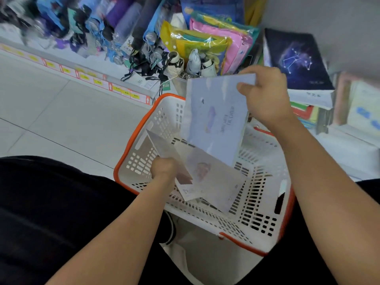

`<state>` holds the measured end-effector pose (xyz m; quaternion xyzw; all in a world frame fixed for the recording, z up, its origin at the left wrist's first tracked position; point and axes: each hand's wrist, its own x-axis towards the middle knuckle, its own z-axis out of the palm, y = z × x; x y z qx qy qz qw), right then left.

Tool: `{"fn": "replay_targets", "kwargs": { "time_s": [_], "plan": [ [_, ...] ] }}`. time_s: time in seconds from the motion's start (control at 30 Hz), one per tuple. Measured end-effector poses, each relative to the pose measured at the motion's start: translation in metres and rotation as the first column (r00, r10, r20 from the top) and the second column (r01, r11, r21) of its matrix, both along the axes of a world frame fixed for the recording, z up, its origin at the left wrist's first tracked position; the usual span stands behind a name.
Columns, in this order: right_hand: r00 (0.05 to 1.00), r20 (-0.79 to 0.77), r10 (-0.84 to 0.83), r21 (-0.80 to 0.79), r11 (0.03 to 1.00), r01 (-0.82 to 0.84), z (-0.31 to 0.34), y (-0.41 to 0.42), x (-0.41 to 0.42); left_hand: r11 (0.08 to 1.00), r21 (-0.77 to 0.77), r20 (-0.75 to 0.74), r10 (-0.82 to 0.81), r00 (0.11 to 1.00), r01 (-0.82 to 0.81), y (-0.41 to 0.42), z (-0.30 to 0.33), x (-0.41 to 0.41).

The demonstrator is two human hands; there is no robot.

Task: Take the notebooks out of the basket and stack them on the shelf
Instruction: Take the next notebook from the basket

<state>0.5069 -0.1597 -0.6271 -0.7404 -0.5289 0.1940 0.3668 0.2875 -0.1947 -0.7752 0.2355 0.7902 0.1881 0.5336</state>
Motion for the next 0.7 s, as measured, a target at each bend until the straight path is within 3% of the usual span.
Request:
{"fn": "replay_targets", "kwargs": {
  "time_s": [0.03,0.1,0.13,0.2,0.33,0.4,0.5,0.6,0.63,0.7],
  "plan": [
    [0.967,-0.237,-0.094,-0.027,0.996,0.090,-0.004,-0.004,0.001,0.999,0.001,0.086,0.052,0.995,-0.052,-0.002,0.001,0.000],
    [0.759,-0.602,-0.248,-0.222,0.965,0.139,-0.024,-0.019,-0.002,0.992,-0.001,0.287,0.125,0.950,-0.130,-0.001,0.011,0.002],
    [0.679,-0.670,-0.300,-0.329,0.940,0.091,-0.043,-0.030,-0.003,0.986,0.004,0.387,0.151,0.910,-0.166,0.000,0.016,0.004],
    [0.618,-0.702,-0.354,-0.448,0.894,0.003,-0.077,-0.049,-0.006,0.975,0.044,0.525,0.162,0.835,-0.217,0.004,0.024,0.006],
    [0.632,-0.693,-0.345,-0.466,0.884,-0.029,-0.106,-0.061,-0.008,0.949,0.088,0.779,0.122,0.615,-0.301,0.013,0.030,-0.002],
    [0.681,-0.668,-0.300,-0.467,0.881,-0.070,-0.110,-0.064,-0.010,0.959,0.120,0.769,0.073,0.634,-0.256,0.010,0.035,-0.004],
    [0.717,-0.631,-0.298,-0.555,0.819,-0.147,-0.117,-0.067,-0.003,0.977,0.180,0.635,-0.026,0.772,-0.116,0.005,0.034,-0.003],
    [0.868,-0.464,-0.174,-0.753,0.594,-0.283,-0.123,-0.072,0.010,0.981,0.189,0.449,-0.052,0.892,-0.038,0.005,0.028,-0.005],
    [0.871,-0.467,-0.153,-0.776,0.543,-0.321,-0.123,-0.074,0.009,0.979,0.201,0.373,-0.071,0.925,-0.006,0.005,0.033,-0.005],
    [0.766,-0.606,-0.213,-0.715,0.567,-0.408,-0.125,-0.074,0.006,0.961,0.251,0.276,-0.190,0.942,0.120,0.005,0.050,-0.002]
  ]
}}
